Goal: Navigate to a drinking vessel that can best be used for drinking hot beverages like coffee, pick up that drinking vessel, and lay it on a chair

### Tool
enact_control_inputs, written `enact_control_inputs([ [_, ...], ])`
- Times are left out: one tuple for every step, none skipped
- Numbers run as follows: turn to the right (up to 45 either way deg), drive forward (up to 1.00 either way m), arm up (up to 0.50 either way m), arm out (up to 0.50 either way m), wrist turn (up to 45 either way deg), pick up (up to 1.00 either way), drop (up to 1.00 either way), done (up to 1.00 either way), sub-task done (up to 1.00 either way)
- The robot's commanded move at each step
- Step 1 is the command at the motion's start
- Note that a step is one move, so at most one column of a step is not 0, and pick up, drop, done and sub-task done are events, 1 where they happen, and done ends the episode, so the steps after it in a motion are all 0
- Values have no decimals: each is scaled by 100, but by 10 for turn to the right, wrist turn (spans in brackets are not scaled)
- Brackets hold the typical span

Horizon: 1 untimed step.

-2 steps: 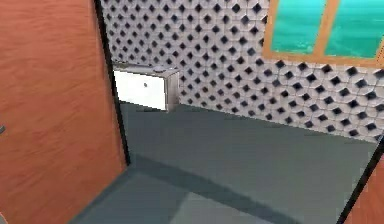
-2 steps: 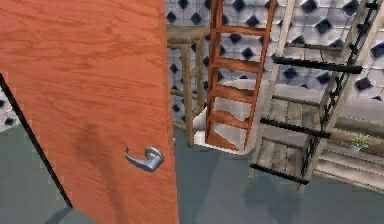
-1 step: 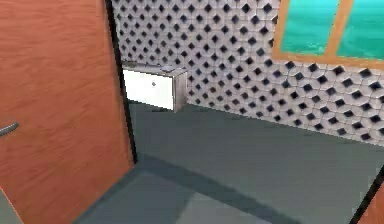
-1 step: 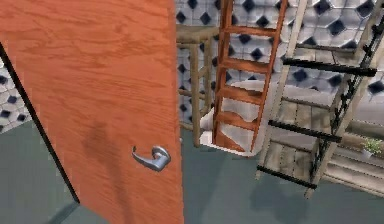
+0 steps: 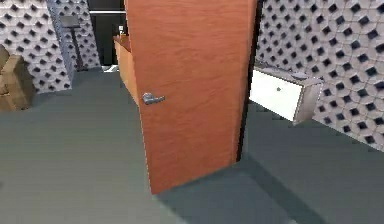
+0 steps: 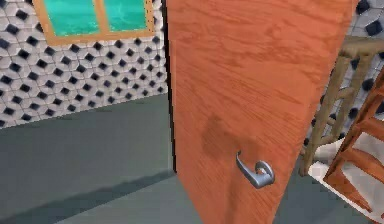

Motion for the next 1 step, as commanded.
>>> enact_control_inputs([
  [0, 30, 0, 0, 0, 0, 0, 0, 0],
])
